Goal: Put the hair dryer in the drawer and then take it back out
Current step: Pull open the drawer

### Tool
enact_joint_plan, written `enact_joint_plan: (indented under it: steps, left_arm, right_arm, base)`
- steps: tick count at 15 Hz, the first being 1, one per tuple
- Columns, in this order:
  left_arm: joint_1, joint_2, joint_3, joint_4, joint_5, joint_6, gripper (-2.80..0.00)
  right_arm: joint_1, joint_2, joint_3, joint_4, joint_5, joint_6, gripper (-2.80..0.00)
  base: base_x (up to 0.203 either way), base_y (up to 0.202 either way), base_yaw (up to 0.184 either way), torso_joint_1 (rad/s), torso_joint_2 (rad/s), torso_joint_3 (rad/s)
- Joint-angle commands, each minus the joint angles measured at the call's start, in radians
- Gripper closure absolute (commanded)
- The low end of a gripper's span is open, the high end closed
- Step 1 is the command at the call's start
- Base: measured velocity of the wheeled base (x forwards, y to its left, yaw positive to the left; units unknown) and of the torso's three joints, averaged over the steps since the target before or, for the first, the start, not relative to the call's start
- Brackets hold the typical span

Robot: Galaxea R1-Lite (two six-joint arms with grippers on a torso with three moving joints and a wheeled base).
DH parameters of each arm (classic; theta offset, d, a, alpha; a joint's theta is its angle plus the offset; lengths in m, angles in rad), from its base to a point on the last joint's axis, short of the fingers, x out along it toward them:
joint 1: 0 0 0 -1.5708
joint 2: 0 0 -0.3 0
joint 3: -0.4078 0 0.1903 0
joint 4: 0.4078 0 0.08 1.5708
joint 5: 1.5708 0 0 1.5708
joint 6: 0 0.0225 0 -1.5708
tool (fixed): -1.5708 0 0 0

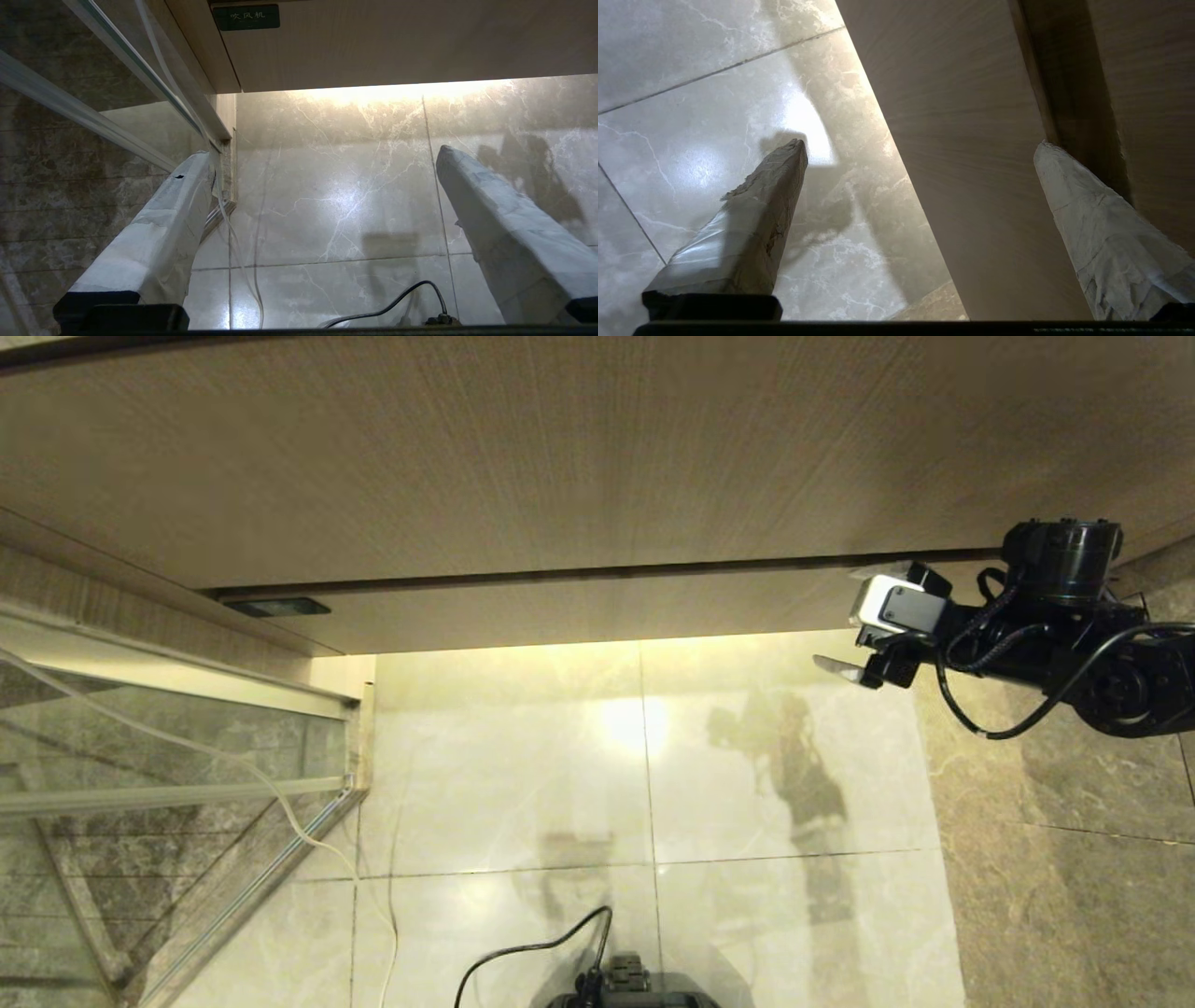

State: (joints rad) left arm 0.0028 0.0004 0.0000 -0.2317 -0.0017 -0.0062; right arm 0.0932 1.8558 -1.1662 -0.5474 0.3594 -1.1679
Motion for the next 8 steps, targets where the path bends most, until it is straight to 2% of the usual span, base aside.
enact_joint_plan:
  steps: [1,8]
  left_arm:
    - [0.0,0.0,0.04,-0.001,0.0,-0.001,-2.8]
    - [0.0,0.0,0.04,-0.002,0.0,0.0,-2.8]
  right_arm:
    - [0.002,-0.017,0.008,-0.003,0.003,-0.007,-2.8]
    - [0.013,-0.012,-0.001,-0.002,0.001,-0.004,-2.8]
  base:
    - [0.0,0.0,0.0,0.0,0.0,0.0]
    - [0.0,0.0,0.0,0.0,0.0,0.0]
